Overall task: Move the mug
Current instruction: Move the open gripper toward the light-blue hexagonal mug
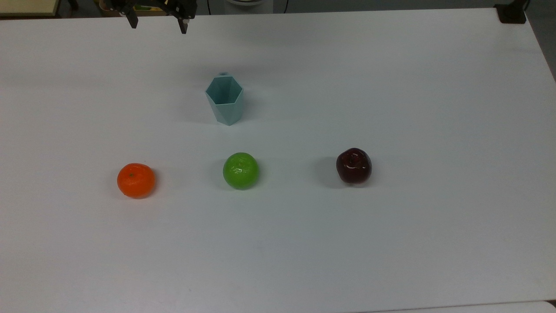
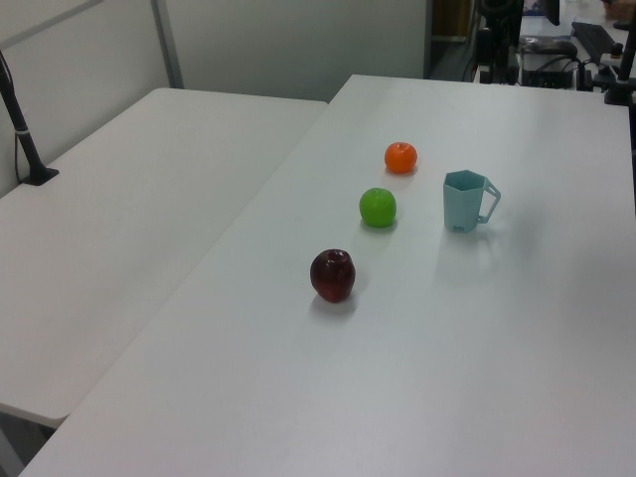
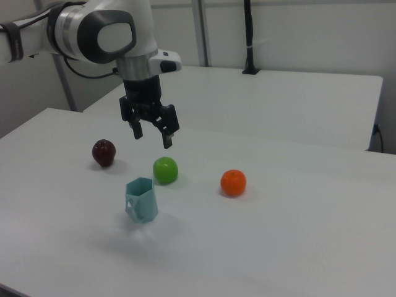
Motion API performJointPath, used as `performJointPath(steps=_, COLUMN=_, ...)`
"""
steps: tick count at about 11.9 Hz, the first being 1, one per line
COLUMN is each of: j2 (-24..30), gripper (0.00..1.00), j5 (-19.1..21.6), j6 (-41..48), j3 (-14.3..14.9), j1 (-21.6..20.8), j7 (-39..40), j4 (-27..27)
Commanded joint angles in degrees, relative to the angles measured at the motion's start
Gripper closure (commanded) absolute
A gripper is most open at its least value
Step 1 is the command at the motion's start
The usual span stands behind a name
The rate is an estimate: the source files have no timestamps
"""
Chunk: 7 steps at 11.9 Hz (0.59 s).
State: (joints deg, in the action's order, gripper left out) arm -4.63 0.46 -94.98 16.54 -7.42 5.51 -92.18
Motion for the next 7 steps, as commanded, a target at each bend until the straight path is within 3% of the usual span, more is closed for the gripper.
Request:
performJointPath(steps=1, j2=2.08, gripper=0.0, j5=0.06, j6=1.28, j3=0.51, j1=-0.23, j7=1.51, j4=-1.16)
performJointPath(steps=7, j2=2.87, gripper=0.0, j5=0.42, j6=2.17, j3=-0.19, j1=-0.23, j7=3.63, j4=-1.95)
